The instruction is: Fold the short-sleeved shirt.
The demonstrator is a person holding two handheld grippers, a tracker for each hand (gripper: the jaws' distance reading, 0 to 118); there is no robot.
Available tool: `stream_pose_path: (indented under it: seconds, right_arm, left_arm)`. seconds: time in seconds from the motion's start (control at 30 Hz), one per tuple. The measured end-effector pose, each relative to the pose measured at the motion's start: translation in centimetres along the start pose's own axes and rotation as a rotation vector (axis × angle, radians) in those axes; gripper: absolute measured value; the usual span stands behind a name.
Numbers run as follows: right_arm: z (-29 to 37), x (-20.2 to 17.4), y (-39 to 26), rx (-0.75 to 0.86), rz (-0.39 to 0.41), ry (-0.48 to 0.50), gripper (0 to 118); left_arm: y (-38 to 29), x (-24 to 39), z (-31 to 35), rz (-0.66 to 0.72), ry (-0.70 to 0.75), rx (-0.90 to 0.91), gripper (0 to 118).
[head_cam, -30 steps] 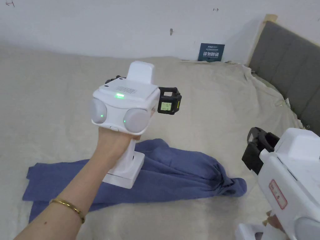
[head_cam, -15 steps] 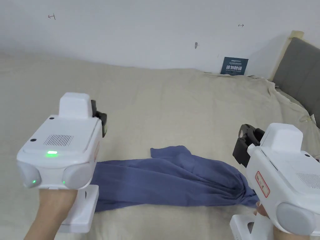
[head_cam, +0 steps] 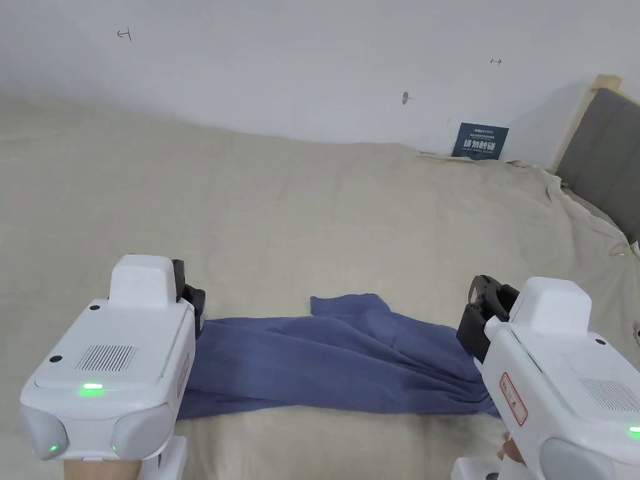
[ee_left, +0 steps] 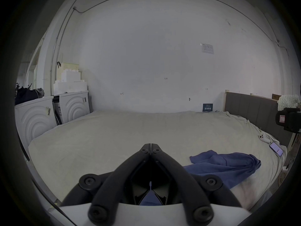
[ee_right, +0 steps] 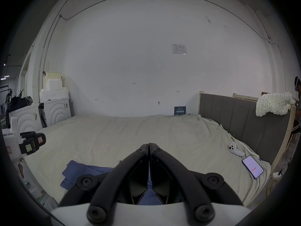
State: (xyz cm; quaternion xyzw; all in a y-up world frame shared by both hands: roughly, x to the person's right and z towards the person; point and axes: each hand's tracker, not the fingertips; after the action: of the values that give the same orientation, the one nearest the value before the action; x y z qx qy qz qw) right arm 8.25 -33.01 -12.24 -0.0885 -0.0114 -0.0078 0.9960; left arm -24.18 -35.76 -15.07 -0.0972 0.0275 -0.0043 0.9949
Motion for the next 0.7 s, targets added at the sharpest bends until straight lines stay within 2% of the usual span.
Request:
stream_pose_path:
  seconds: [0.5,0.6,0.63,0.67,0.7]
  right_arm:
    - [-0.5,0.4,-0.2,-0.046,0.003,0.012,0]
    - [-1.6,0.9,0.2,-0.083,-0.02,0.009,4]
    - [-2.1,1.1,0.5,-0.105,-0.034,0.016,14]
    - [-2.7,1.4,0.8,-0.125,-0.049,0.021,33]
    - [-3.5,1.7,1.2,-0.175,-0.055,0.027,69]
  left_arm:
    - [-0.3,0.5,0.2,0.02,-0.016,-0.005,0]
    - [-0.2,0.6,0.2,0.024,-0.02,-0.007,0]
    - [-0.2,0.5,0.2,0.021,-0.02,-0.008,0]
    - [-0.2,0.6,0.0,0.018,-0.021,-0.011,0]
    - [-0.2,0.5,0.0,0.017,-0.021,-0.012,0]
